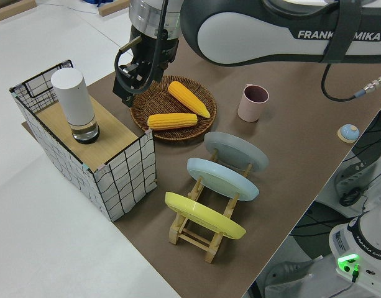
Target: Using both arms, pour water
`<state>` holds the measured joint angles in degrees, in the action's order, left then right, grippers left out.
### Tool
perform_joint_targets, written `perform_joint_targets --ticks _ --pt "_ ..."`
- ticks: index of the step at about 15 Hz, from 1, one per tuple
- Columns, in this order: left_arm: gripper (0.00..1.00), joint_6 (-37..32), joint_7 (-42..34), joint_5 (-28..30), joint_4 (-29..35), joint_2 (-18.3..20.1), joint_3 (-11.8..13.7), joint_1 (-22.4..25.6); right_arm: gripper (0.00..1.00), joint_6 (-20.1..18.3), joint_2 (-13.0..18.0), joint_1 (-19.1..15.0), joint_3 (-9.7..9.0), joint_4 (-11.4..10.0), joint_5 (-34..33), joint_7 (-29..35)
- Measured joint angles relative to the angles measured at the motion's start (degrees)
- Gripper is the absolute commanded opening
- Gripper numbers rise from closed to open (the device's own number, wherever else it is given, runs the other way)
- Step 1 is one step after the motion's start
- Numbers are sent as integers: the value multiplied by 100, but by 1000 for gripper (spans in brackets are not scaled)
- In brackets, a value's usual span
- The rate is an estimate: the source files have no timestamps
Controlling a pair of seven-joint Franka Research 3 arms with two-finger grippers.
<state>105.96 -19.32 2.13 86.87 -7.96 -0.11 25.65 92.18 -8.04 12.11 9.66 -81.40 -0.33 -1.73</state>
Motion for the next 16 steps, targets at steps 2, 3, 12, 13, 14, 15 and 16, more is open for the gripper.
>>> perform_joint_targets --ticks 2,3,12,13,14,15,16 --pt "1000 -293 279 -177 -1 65 -10 -240 992 0 0 0 0 0 0 0" --pt "1000 -401 432 -223 -2 90 -11 -359 992 0 0 0 0 0 0 0" --pt "1000 -783 1426 -282 2 141 -220 -1781 992 0 0 0 0 0 0 0" --pt "1000 -805 1457 -274 2 141 -302 -1858 992 0 0 0 0 0 0 0" --pt "1000 -836 1479 -261 2 141 -378 -1896 992 0 0 0 0 0 0 0" --pt "1000 -869 1481 -255 2 141 -439 -1919 992 0 0 0 0 0 0 0" --pt "1000 -893 1481 -253 2 141 -500 -1926 992 0 0 0 0 0 0 0"
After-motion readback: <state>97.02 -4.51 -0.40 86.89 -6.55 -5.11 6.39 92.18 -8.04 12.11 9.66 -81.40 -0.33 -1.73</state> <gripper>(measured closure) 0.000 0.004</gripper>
